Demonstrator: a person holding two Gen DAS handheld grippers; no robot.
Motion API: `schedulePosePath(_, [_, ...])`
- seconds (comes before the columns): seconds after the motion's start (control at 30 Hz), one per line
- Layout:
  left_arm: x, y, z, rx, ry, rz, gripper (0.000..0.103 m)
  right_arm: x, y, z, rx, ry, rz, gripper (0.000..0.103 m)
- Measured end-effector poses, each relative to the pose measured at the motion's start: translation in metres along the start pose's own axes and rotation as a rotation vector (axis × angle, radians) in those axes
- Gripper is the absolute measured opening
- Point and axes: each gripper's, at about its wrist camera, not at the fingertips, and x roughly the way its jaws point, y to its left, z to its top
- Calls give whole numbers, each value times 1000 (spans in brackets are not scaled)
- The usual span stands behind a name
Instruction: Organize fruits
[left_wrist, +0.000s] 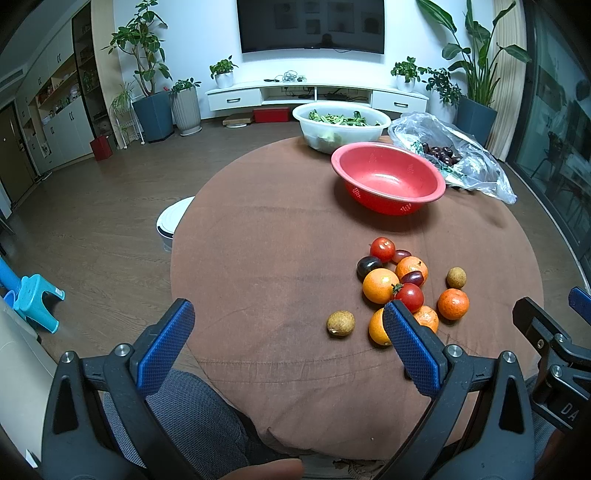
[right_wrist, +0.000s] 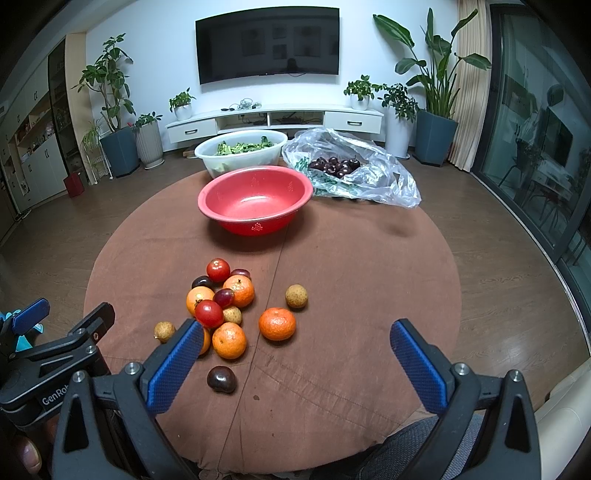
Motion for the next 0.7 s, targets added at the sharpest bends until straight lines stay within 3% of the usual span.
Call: schedulePosePath(0.7, [10, 8, -7, 7, 8, 13, 103, 0, 1, 0, 1, 4, 2, 103])
